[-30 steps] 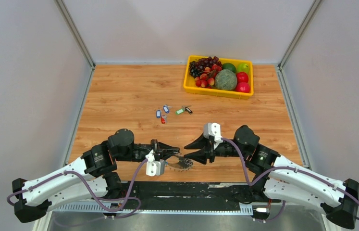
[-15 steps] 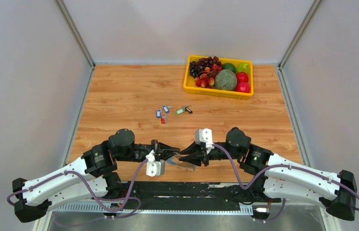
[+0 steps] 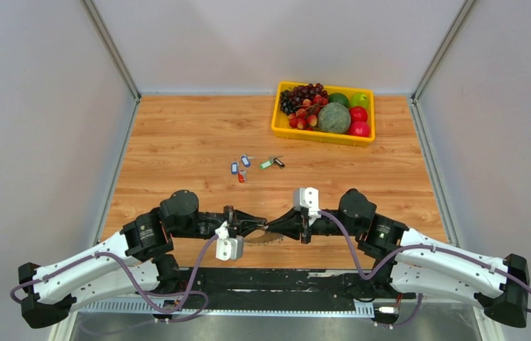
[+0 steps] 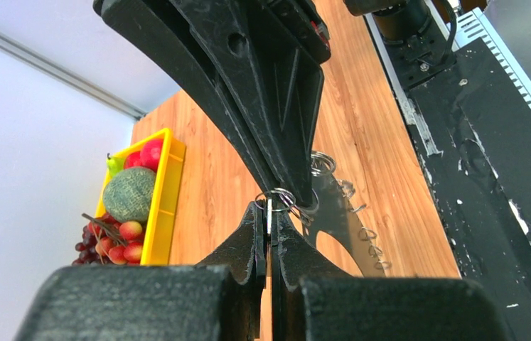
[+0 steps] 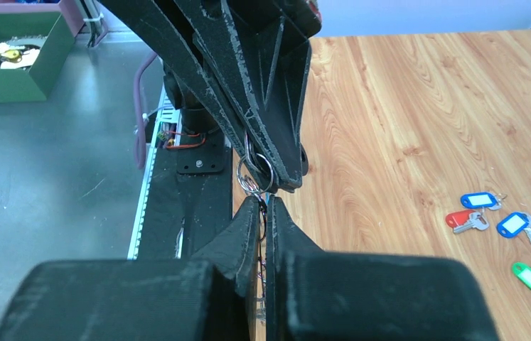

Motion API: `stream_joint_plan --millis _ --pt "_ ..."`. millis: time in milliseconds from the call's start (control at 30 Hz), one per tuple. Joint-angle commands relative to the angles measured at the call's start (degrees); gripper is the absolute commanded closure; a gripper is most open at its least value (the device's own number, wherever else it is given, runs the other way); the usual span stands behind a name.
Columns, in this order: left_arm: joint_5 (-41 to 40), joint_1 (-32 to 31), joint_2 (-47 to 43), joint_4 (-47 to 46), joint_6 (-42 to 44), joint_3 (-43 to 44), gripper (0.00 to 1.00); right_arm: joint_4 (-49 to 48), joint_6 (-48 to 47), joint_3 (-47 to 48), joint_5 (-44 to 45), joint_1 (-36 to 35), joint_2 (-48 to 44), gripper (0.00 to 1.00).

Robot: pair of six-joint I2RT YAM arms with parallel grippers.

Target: Remove the keys from the keyring

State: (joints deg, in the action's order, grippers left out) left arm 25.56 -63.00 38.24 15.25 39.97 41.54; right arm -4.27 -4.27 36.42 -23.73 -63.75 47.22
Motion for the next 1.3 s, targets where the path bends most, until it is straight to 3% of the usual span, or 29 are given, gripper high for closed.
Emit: stream_joint_plan --millis 0,367,667,867,1033,1100,1267 --pt "0.75 -0.10 -0.54 -2.16 0.46 0.21 1.00 -3.32 3.65 0.73 3.46 -0.53 -3.89 1.00" --pt "0.73 -0.12 -0.45 -1.97 0.55 0.33 1.00 -18.59 23.01 -8.72 10.30 -0.51 -9.86 1.00" --pt "1.18 -0.10 -0.54 -1.90 0.47 0.25 1.00 -19.23 27.65 -12.19 19.64 -0.50 -16.26 1.00" --pt "1.19 -0.10 -0.47 -1.89 0.45 0.30 1.00 -20.70 29.05 -12.67 17.29 -0.57 -13.72 0.99" --pt "1.15 -0.10 -0.55 -1.89 0.46 0.30 1.00 -11.84 22.45 -7.56 14.77 -0.55 -10.61 0.59" --pt "1.18 -0.10 -0.60 -1.90 0.46 0.30 1.00 -8.36 19.17 -6.38 13.63 -0.51 -10.43 0.53" --pt "1.52 -0.10 -0.56 -1.89 0.46 0.38 1.00 -4.06 11.71 -5.56 12.00 -0.51 -12.02 0.52"
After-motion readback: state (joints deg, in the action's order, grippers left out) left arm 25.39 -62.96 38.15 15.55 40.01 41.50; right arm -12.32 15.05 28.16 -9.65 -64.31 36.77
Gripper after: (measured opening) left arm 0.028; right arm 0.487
